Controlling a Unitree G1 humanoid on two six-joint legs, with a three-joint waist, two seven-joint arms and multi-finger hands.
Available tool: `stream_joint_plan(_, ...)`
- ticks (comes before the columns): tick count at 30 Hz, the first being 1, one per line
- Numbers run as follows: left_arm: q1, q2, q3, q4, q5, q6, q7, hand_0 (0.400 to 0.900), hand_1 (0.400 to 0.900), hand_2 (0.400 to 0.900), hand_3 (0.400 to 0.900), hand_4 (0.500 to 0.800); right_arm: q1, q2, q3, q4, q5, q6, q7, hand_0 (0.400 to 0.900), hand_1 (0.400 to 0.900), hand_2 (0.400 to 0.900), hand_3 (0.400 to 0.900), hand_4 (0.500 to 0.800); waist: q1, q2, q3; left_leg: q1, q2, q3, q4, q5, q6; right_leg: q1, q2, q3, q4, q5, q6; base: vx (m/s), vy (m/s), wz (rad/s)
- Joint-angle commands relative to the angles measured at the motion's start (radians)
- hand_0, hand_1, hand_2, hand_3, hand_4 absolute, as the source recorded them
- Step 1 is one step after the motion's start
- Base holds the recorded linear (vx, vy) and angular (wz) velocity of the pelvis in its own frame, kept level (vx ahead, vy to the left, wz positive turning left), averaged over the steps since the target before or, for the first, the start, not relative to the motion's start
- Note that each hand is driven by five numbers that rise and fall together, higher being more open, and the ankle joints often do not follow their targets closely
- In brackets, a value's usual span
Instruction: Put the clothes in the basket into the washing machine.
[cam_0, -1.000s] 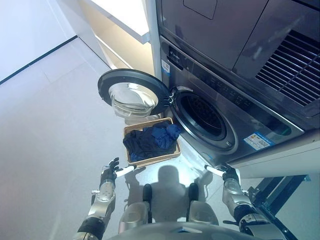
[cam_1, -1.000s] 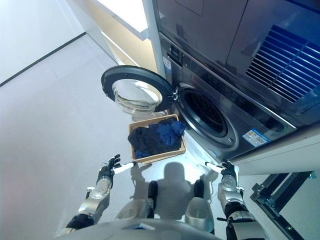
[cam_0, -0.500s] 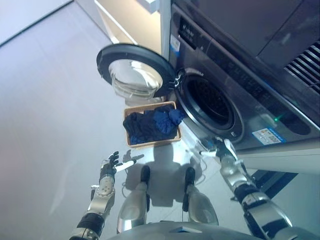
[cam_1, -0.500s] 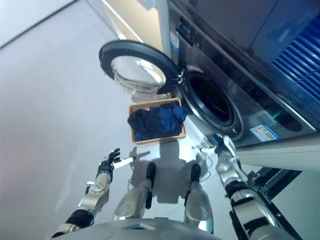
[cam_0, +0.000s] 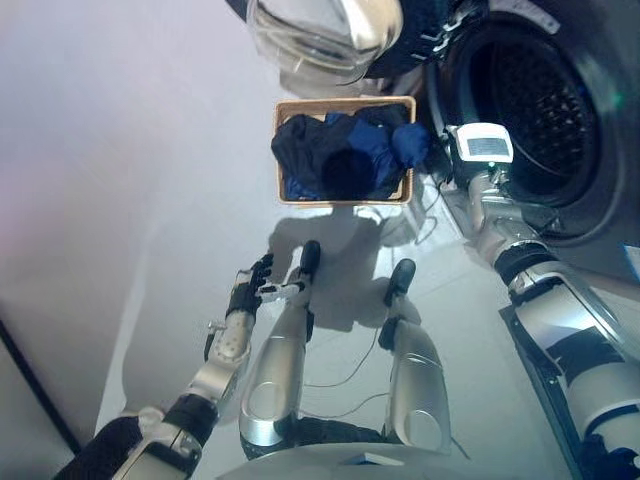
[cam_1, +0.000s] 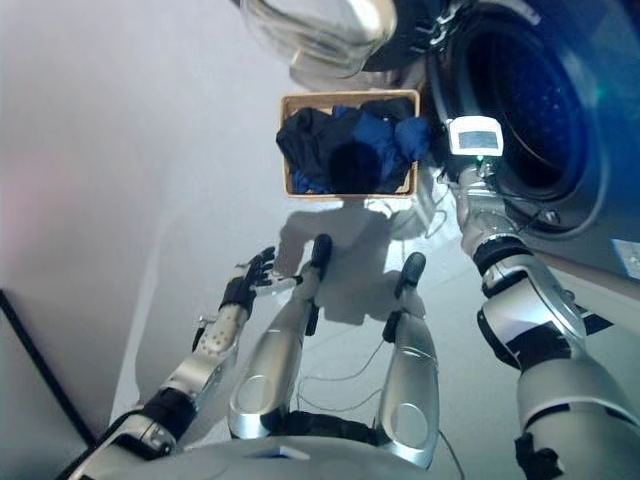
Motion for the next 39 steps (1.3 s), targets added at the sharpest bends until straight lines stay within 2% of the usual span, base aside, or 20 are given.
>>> stream_joint_plan(1, 0.036, 0.046, -0.018, -0.112, -0.008, -0.048, 0.042, 0.9, 0.9, 0.9, 0.9, 0.8, -0.107, -0.066, 0.001, 0.007, 0.101, 0.016, -0.063, 0.9, 0.9, 0.9, 0.9, 0.8, -0.005, -0.007, -0.023, -0.107, -0.044, 0.009, 0.129, -0.091, 0.005, -0.084, -0.048, 0.007, 0.024, 0.046, 0.037, 0.0, 0.032, 0.1)
stream_joint_plan(7, 0.007, 0.042, -0.039, -0.19, -0.016, -0.051, 0.064, 0.9, 0.9, 0.9, 0.9, 0.8, -0.18, -0.063, -0.11, 0.015, 0.354, -0.014, -0.108, 0.9, 0.9, 0.9, 0.9, 0.8, 0.015, 0.021, -0.023, -0.236, -0.07, 0.006, 0.193, -0.112, 0.012, -0.198, -0.067, 0.015, 0.056, 0.045, 0.041, 0.0, 0.053, 0.06)
stream_joint_plan(13, -0.006, 0.046, -0.054, -0.223, -0.023, -0.057, 0.077, 0.9, 0.9, 0.9, 0.9, 0.8, -0.233, -0.084, -0.161, 0.005, 0.497, -0.05, -0.143, 0.9, 0.9, 0.9, 0.9, 0.8, 0.027, 0.038, -0.023, -0.323, -0.089, 0.007, 0.235, -0.128, 0.017, -0.271, -0.082, 0.023, 0.065, 0.051, 0.046, 0.01, 0.057, 0.03)
stream_joint_plan(23, -0.013, 0.06, -0.076, -0.276, -0.027, -0.073, 0.089, 0.9, 0.9, 0.9, 0.9, 0.8, -0.313, -0.137, -0.144, 0.038, 0.543, -0.071, -0.16, 0.9, 0.9, 0.9, 0.9, 0.8, 0.059, 0.071, -0.023, -0.417, -0.106, 0.016, 0.263, -0.137, 0.02, -0.356, -0.102, 0.027, 0.068, 0.058, 0.054, 0.02, 0.037, 0.02)
stream_joint_plan(33, -0.029, 0.063, -0.088, -0.323, -0.017, -0.084, 0.101, 0.9, 0.9, 0.9, 0.9, 0.8, -0.313, -0.144, -0.127, 0.071, 0.518, -0.071, -0.161, 0.9, 0.9, 0.9, 0.9, 0.8, 0.074, 0.114, -0.023, -0.469, -0.126, 0.022, 0.275, -0.137, 0.023, -0.402, -0.121, 0.035, 0.062, 0.069, 0.061, 0.01, 0.03, 0.03)
stream_joint_plan(34, -0.028, 0.064, -0.089, -0.327, -0.014, -0.085, 0.1, 0.9, 0.9, 0.9, 0.9, 0.8, -0.308, -0.144, -0.129, 0.075, 0.514, -0.07, -0.163, 0.82, 0.82, 0.82, 0.82, 0.752, 0.076, 0.121, -0.023, -0.475, -0.127, 0.024, 0.275, -0.135, 0.022, -0.41, -0.124, 0.035, 0.064, 0.072, 0.061, 0.0, 0.031, 0.04)
stream_joint_plan(35, -0.03, 0.065, -0.09, -0.327, -0.01, -0.084, 0.103, 0.9, 0.9, 0.9, 0.9, 0.8, -0.305, -0.146, -0.132, 0.079, 0.51, -0.067, -0.167, 0.567, 0.567, 0.567, 0.567, 0.6, 0.079, 0.126, -0.023, -0.479, -0.127, 0.025, 0.274, -0.133, 0.022, -0.414, -0.126, 0.034, 0.064, 0.073, 0.063, -0.01, 0.028, 0.04)
stream_joint_plan(36, -0.032, 0.064, -0.093, -0.329, -0.008, -0.084, 0.104, 0.9, 0.9, 0.9, 0.9, 0.8, -0.304, -0.151, -0.134, 0.087, 0.504, -0.064, -0.167, 0.471, 0.471, 0.471, 0.471, 0.542, 0.08, 0.13, -0.023, -0.481, -0.128, 0.025, 0.272, -0.132, 0.021, -0.415, -0.127, 0.034, 0.062, 0.074, 0.063, -0.01, 0.028, 0.03)
stream_joint_plan(37, -0.032, 0.064, -0.094, -0.33, -0.007, -0.086, 0.107, 0.9, 0.9, 0.9, 0.9, 0.8, -0.303, -0.152, -0.132, 0.094, 0.499, -0.059, -0.17, 0.4, 0.4, 0.4, 0.4, 0.5, 0.082, 0.134, -0.023, -0.482, -0.129, 0.025, 0.27, -0.131, 0.021, -0.417, -0.128, 0.035, 0.06, 0.075, 0.064, 0.0, 0.016, 0.04)
stream_joint_plan(39, -0.033, 0.063, -0.094, -0.336, -0.005, -0.089, 0.112, 0.9, 0.9, 0.9, 0.9, 0.8, -0.299, -0.154, -0.126, 0.106, 0.473, -0.049, -0.181, 0.4, 0.4, 0.4, 0.4, 0.5, 0.083, 0.138, -0.023, -0.486, -0.13, 0.025, 0.269, -0.13, 0.021, -0.42, -0.13, 0.034, 0.058, 0.076, 0.065, 0.0, 0.0, 0.0)
